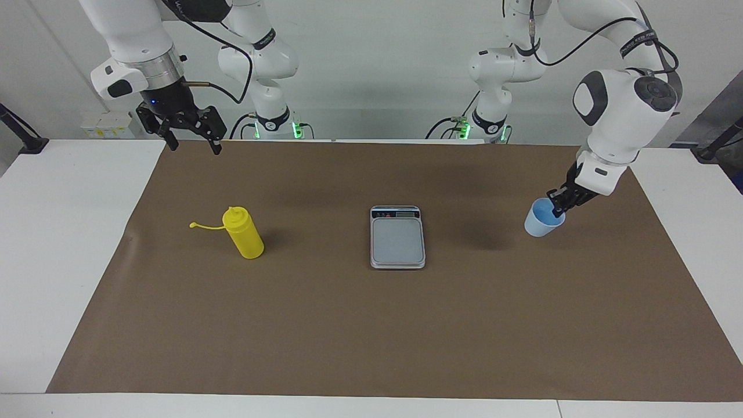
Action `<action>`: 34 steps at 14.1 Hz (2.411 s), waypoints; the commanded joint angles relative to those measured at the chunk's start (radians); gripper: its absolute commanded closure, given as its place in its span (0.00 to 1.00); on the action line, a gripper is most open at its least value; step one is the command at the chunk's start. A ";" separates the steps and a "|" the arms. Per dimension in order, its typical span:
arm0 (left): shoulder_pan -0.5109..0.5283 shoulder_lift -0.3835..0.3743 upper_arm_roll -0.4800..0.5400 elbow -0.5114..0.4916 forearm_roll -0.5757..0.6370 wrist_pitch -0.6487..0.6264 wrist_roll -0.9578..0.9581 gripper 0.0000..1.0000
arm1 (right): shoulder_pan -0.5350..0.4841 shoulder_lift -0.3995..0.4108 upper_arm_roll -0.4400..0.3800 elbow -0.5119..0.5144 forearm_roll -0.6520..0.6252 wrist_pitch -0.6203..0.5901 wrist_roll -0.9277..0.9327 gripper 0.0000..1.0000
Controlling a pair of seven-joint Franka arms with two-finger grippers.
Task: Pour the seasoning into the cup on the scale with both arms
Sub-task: 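Lift the blue cup with the left gripper and lower it onto the scale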
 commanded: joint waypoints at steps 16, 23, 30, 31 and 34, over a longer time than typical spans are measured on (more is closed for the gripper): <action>-0.413 0.120 0.004 0.063 -0.067 0.178 -0.378 1.00 | -0.011 -0.021 0.006 -0.025 0.004 0.007 -0.019 0.00; -0.498 0.211 0.007 0.065 -0.053 0.228 -0.474 1.00 | -0.011 -0.021 0.004 -0.025 0.004 0.007 -0.019 0.00; -0.510 0.211 0.007 0.025 -0.033 0.245 -0.486 1.00 | -0.011 -0.021 0.006 -0.025 0.004 0.007 -0.019 0.00; -0.510 0.211 0.007 0.024 -0.033 0.247 -0.487 1.00 | -0.011 -0.021 0.006 -0.025 0.004 0.007 -0.019 0.00; -0.528 0.209 0.007 -0.010 -0.033 0.303 -0.515 1.00 | -0.011 -0.021 0.006 -0.025 0.004 0.007 -0.019 0.00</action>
